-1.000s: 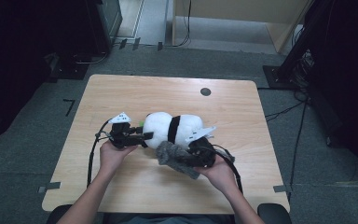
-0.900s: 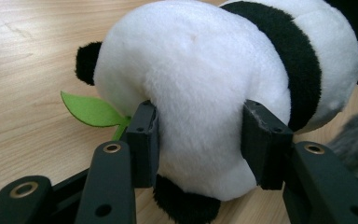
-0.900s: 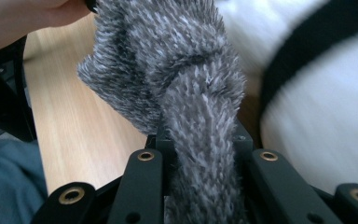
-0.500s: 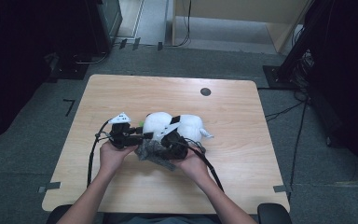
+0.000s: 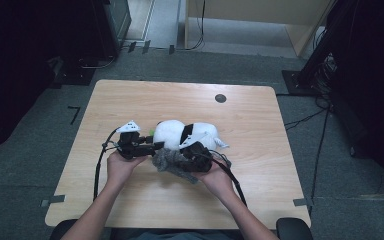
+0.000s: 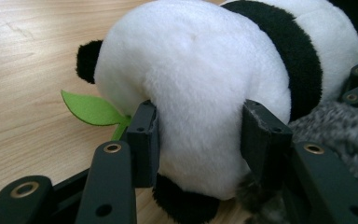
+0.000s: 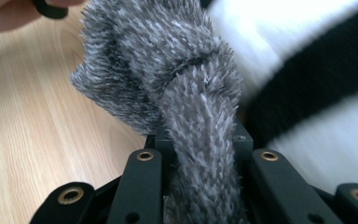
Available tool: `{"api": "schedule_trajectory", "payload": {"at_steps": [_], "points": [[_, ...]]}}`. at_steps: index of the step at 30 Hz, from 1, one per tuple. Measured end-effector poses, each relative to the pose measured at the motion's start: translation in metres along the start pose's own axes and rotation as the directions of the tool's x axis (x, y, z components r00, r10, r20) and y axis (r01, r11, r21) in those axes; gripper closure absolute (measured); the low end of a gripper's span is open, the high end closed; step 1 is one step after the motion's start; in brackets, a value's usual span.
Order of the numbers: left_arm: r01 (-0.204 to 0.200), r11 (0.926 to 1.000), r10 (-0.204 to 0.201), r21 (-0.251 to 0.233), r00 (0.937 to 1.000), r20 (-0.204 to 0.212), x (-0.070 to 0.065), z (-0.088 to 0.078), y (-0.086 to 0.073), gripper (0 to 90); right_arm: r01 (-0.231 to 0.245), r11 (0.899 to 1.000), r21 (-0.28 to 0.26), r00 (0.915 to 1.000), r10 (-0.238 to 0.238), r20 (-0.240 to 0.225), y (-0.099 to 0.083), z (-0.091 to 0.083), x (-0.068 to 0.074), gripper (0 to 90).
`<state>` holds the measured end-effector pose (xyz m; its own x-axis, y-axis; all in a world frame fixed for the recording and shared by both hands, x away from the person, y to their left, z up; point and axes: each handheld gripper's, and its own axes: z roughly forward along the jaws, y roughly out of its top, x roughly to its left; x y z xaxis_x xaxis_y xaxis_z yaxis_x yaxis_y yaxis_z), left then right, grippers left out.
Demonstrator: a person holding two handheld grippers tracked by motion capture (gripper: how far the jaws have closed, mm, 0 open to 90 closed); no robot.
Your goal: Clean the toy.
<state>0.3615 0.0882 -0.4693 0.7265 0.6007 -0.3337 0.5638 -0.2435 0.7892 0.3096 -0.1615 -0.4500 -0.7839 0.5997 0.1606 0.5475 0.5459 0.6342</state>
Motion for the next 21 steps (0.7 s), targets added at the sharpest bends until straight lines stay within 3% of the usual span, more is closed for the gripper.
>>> {"api": "schedule_trajectory", "payload": {"at_steps": [5,10,21], "points": [[0.0,1.0,0.0,-0.002,1.0,0.001,0.0,0.0,0.0,52.1,-0.026,1.0,-0.009,0.9996,0.026,-0.009,-0.015,-0.019,-0.009,74.1],[0.0,1.0,0.0,-0.001,1.0,0.002,0.0,0.0,0.0,52.1,-0.022,1.0,-0.003,0.9997,0.022,0.005,-0.026,-0.037,-0.014,74.0],[-0.001,1.0,0.001,-0.005,1.0,0.003,0.0,0.001,0.0,52.1,-0.066,0.998,0.002,0.9978,0.066,-0.01,-0.057,-0.065,-0.039,72.4]]}}
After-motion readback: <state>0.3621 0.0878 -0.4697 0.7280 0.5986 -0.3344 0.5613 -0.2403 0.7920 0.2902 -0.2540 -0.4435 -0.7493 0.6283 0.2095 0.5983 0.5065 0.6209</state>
